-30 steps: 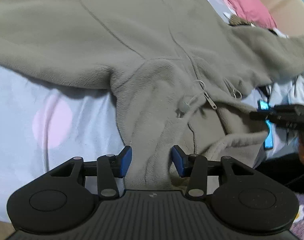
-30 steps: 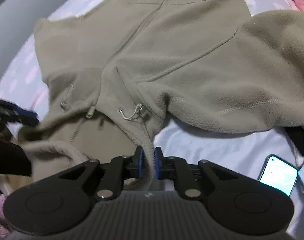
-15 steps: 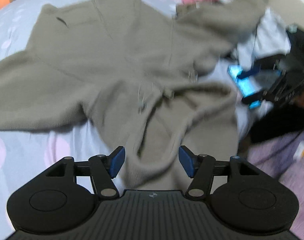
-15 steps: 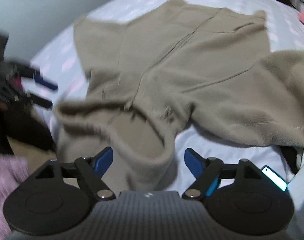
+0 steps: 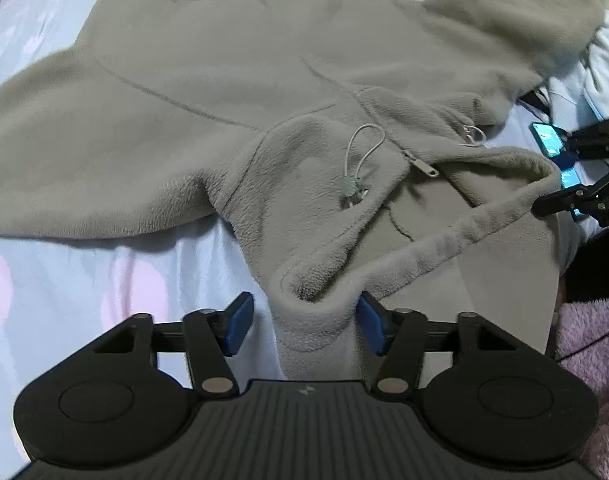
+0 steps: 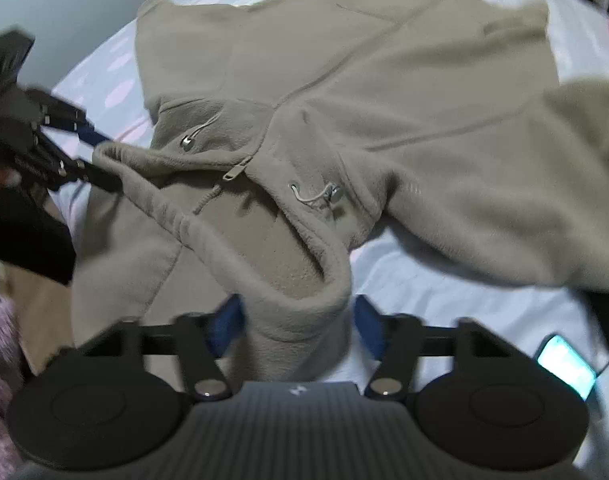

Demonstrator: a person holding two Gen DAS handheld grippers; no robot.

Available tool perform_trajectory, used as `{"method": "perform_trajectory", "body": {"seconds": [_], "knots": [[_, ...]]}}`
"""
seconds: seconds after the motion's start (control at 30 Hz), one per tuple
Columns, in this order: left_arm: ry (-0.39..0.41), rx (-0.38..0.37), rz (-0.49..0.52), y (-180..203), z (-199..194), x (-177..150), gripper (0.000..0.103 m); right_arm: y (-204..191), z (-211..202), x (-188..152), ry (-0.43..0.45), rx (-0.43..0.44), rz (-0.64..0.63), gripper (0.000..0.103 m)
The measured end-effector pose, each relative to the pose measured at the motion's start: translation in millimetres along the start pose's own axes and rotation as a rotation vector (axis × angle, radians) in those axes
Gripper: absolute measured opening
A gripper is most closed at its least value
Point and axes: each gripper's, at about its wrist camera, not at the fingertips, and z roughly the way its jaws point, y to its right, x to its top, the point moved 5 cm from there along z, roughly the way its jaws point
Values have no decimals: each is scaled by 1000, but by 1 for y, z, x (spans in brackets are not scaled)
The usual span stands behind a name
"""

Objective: Fold clothes

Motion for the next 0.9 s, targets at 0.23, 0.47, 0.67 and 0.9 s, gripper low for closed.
{"method": "perform_trajectory", "body": {"seconds": [0.23, 0.47, 0.67, 0.9], "knots": [[-43, -57, -158, -22, 33, -1, 44, 22, 33, -3, -68, 33, 144, 45], [-25, -9, -116, -18, 22, -4, 55, 16, 35, -7, -64, -14, 117, 47], [87, 154, 155, 19, -31, -14, 56, -22, -25, -12, 132, -147, -132, 63], [132, 145, 498, 78, -61, -32, 56, -83, -45, -16, 193, -80, -495, 60]]}}
